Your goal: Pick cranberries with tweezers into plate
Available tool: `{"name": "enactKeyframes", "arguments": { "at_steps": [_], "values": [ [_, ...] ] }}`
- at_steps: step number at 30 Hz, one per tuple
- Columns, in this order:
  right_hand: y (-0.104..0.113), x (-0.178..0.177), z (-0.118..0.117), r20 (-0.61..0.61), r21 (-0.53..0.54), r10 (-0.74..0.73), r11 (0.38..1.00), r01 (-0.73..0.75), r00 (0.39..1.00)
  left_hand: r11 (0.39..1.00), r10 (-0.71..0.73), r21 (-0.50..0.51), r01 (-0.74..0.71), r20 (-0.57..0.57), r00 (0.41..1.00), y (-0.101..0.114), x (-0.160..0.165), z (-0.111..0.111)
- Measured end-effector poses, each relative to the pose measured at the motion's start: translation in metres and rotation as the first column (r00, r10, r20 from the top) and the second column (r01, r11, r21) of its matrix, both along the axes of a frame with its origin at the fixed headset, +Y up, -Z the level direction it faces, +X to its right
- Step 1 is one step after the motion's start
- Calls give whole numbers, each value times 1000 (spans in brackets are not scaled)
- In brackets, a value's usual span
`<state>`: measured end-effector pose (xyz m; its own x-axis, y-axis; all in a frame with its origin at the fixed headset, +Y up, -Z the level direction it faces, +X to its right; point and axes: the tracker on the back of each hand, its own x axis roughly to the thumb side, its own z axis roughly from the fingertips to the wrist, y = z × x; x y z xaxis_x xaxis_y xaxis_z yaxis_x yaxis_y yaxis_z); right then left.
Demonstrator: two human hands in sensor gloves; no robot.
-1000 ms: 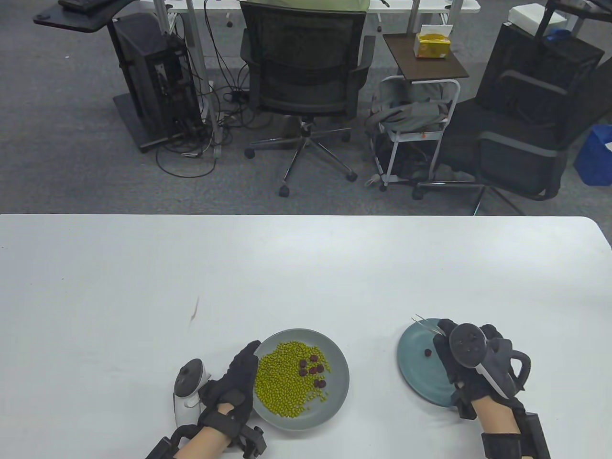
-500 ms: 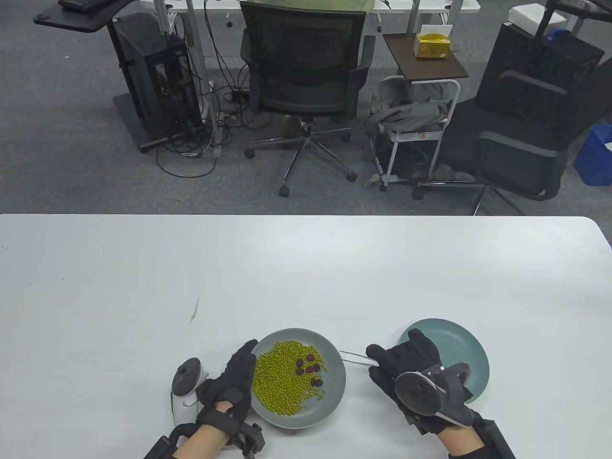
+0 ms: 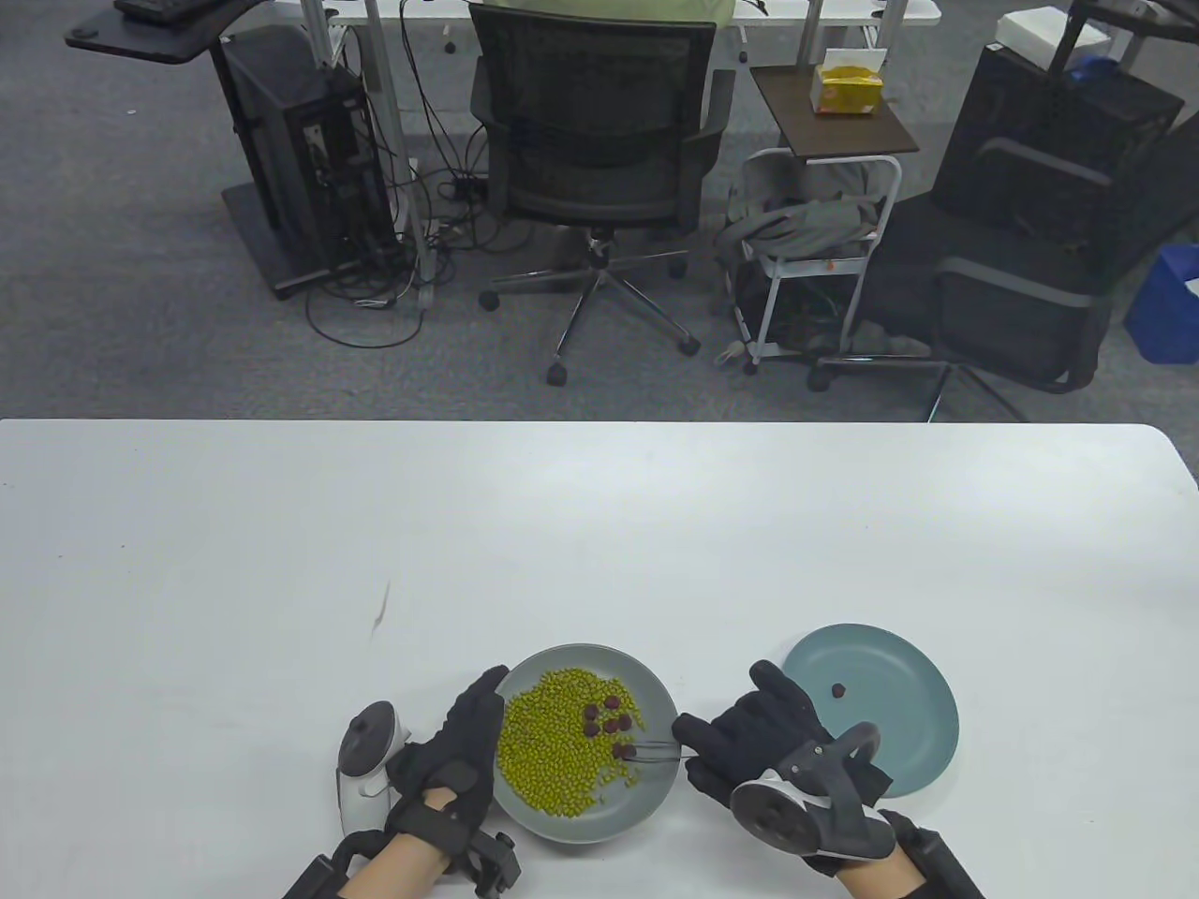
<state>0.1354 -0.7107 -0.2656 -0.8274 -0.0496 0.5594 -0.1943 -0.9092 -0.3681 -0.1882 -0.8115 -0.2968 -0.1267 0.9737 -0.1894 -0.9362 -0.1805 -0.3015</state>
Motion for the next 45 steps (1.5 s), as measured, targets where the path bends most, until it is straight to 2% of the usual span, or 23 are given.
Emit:
{"name": "enactKeyframes", "arguments": {
  "at_steps": [13,23,30,33,35,38,39,40,42,45],
  "values": [
    [1,0,0,1,0,31,1000,-31,1000,1000,-8,10,8,5,1000,-2,1,0],
    [2,1,0,-8,-17,-14,1000,14,1000,1000,-10,11,10,6,1000,-2,1,0],
    [18,20,-2,39,10,-85,996,85,996,1000,-10,11,10,3,1000,-2,1,0],
    [25,51,-13,122,-50,-253,964,261,960,1000,-5,10,5,2,1000,-1,1,0],
    [32,75,-22,204,-4,-277,959,284,939,1000,-4,14,4,0,1000,-1,0,0],
    [35,110,-35,443,26,-264,959,282,857,1000,4,17,-4,-1,1000,0,0,1],
    [34,123,-40,550,1,-243,957,290,799,1000,5,18,-5,-2,1000,0,0,1],
    [32,135,-45,610,-52,-197,956,287,767,1000,5,18,-5,-2,1000,0,-1,1],
    [24,153,-53,690,-122,-141,944,307,710,1000,5,17,-5,-2,1000,0,-1,1],
    [9,169,-65,749,-224,-21,933,282,662,999,36,-2,-36,3,999,-1,0,1]
  ]
}}
